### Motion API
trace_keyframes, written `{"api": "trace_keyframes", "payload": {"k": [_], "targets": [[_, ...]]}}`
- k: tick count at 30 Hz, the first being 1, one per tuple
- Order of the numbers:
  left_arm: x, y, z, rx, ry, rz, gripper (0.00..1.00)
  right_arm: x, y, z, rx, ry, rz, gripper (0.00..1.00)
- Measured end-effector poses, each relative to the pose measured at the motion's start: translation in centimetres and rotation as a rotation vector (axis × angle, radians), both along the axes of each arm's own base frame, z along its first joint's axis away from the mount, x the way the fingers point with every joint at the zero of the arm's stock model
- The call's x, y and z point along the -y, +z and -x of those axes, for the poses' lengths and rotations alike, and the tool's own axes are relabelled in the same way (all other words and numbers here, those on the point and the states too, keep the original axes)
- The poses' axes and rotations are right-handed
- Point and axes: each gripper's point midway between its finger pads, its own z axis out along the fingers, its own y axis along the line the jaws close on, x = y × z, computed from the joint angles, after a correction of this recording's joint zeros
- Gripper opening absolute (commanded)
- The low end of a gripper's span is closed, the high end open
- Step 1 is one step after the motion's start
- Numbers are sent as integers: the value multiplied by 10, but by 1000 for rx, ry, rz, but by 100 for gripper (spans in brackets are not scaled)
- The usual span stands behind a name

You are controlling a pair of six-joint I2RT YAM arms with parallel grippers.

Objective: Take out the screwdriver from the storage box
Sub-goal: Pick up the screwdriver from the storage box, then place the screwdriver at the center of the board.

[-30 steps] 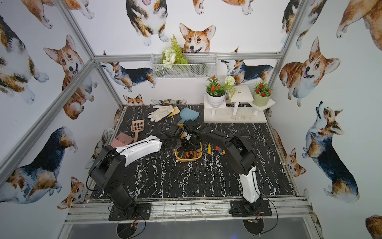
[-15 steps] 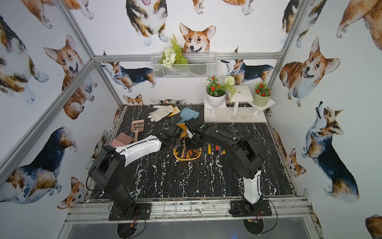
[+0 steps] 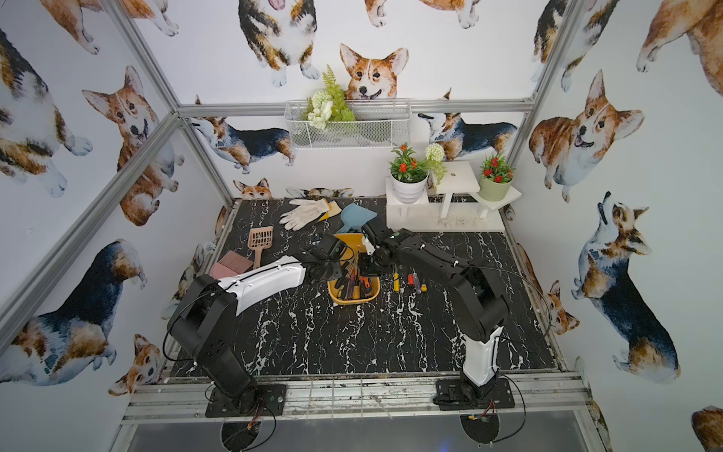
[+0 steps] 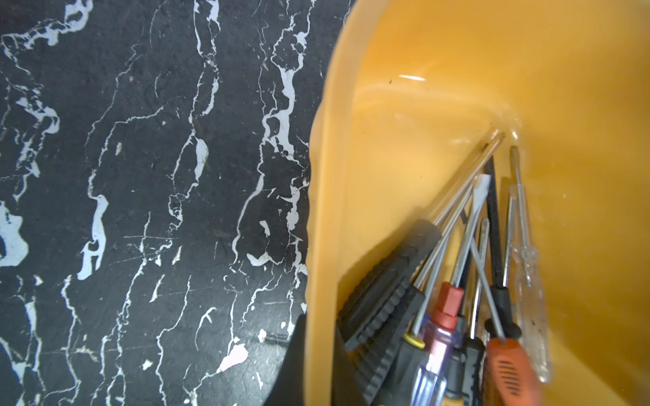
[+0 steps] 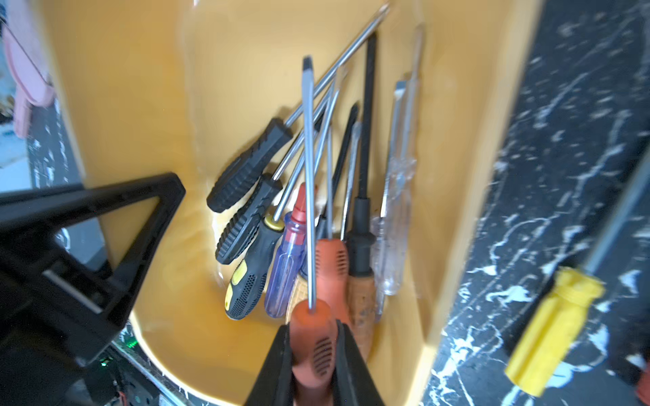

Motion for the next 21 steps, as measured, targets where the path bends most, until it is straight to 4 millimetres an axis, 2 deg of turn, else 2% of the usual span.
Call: {"api": "trace_keyframes", "payload": {"k": [4,12,18,21], "targets": [[0,-1,0,-2,0,-1,0,10,8,-10,15,-32,-21,0],[0,-3,0,-5,0,-2,0,30,16,-18,30,-75,-36,0],[-2,-3,2,-5,2,-5,0,50,11,-26,49,-101,19,0],[-3,-3,3,-5,2,-5,0,65,0,-28,42,-116,88,0]]}}
